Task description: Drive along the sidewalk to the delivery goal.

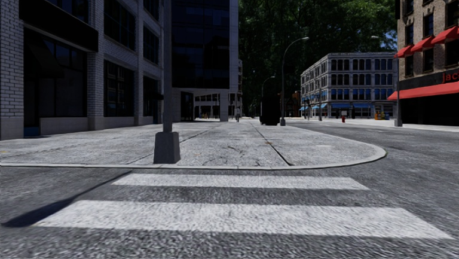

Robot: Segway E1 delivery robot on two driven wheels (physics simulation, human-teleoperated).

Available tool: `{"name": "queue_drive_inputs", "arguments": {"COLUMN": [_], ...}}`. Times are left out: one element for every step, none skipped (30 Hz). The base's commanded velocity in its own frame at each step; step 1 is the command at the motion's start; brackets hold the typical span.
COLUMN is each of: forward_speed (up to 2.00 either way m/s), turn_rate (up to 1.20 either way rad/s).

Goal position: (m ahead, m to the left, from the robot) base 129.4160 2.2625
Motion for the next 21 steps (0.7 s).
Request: {"name": "queue_drive_inputs", "arguments": {"forward_speed": [2.00, 2.00, 2.00, 2.00, 2.00, 2.00, 2.00, 2.00, 2.00, 2.00, 2.00, 2.00, 2.00, 2.00, 2.00, 2.00, 2.00, 2.00, 2.00, 2.00, 2.00], "turn_rate": [0.00, 0.00, 0.00, 0.00, 0.00, 0.00, 0.00, 0.00, 0.00, 0.00, 0.00, 0.00, 0.00, 0.00, 0.00, 0.00, 0.00, 0.00, 0.00, 0.00, 0.00]}}
